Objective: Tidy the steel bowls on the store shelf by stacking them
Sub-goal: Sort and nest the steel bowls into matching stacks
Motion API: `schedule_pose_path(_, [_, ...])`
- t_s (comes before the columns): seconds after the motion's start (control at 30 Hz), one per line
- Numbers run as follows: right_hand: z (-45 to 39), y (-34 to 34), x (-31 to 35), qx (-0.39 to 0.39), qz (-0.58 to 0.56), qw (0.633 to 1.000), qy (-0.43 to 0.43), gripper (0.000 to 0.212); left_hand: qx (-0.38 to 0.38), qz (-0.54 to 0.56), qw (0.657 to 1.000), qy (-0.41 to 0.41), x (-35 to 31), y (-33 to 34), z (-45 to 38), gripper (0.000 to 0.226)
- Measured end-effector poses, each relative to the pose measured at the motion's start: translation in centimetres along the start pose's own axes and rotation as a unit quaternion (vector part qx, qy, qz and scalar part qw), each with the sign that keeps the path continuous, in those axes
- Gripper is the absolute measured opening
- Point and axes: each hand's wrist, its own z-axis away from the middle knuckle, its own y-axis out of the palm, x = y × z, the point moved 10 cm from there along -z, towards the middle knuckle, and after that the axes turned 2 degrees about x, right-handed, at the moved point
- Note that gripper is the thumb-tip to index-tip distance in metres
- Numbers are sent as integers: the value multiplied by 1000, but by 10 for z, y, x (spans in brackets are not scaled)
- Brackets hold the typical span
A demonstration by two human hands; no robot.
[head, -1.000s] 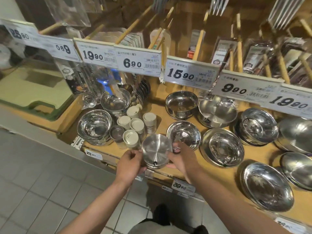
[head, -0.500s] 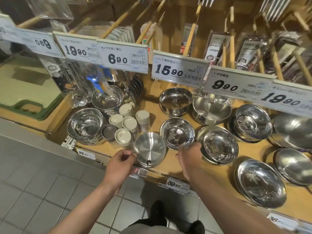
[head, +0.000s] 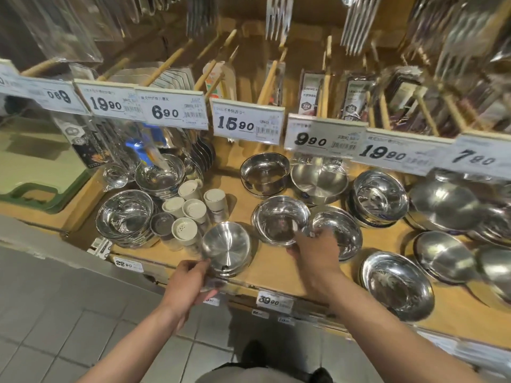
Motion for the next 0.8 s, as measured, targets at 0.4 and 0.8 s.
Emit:
schedule_pose_path(0.4, [22,-171,3,-33,-69,997,-18,28,79,-177,981,-9,47,116,74,22])
schedule_pose_path(0.8, [54,-245,-5,55,-107,992,24,30,227,-153,959,72,-10,328,125,23])
